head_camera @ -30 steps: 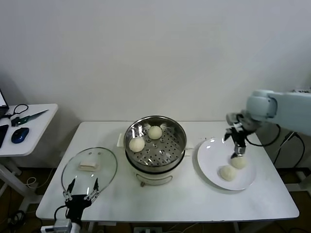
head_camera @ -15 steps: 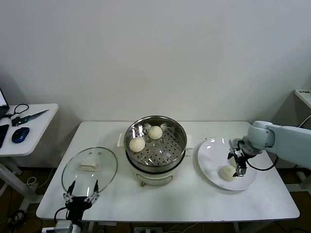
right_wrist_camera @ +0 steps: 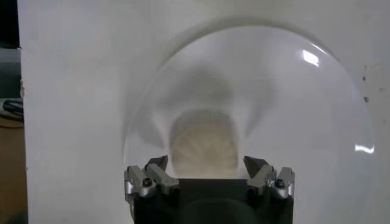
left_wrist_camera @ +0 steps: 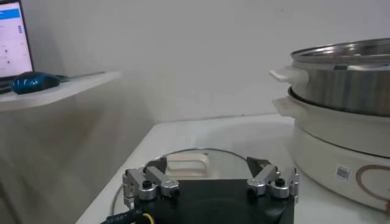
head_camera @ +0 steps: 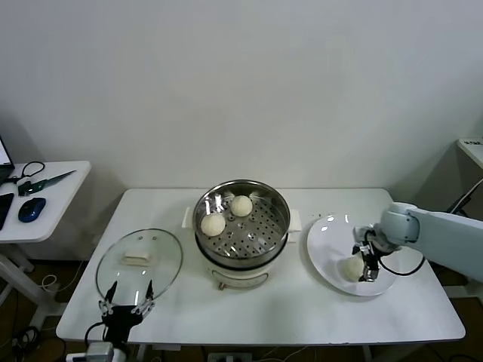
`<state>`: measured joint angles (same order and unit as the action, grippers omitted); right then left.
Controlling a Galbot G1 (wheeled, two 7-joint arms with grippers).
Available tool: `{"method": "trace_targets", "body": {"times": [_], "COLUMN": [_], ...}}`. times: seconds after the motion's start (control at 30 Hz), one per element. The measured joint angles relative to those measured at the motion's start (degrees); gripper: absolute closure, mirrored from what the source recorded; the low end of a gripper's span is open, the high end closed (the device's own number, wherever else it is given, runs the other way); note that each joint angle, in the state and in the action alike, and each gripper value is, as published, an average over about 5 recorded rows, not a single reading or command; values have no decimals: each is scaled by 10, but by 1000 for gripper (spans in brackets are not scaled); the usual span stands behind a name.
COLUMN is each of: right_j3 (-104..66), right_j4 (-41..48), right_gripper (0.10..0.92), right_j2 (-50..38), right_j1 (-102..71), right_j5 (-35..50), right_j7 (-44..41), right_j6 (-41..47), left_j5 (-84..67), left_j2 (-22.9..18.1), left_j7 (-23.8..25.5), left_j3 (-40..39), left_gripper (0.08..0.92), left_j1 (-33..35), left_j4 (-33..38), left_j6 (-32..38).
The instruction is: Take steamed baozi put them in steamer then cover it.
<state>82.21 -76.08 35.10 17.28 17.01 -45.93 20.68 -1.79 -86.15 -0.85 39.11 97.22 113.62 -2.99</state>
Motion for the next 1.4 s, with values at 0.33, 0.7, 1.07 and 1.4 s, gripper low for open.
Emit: {"method": "trace_targets", "body": {"times": [0.33,0.7,1.07,1.4], "right_j3": [-7,43,105,99], "right_j4": [4,15,-24,-83], "right_gripper": [360,354,341,340], "right_j2": [1,29,139,251], "right_j1": [3,121,350,381], "right_j5": [-1,4,0,-53], "right_j7": [-11,-49,-103,-103], "right_j6": [-10,-101,-337,-440], "left_j5": [4,14,20,18], "left_j2": [-3,-6,-4,-2], "left_j7": [-1,-1,1,0], "left_j3": [-3,-8,-13,-6], "left_gripper": [177,177,177,177], "left_j1": [0,0,2,6], "left_j4": [2,5,7,12], "left_j6": [0,0,0,0]}}
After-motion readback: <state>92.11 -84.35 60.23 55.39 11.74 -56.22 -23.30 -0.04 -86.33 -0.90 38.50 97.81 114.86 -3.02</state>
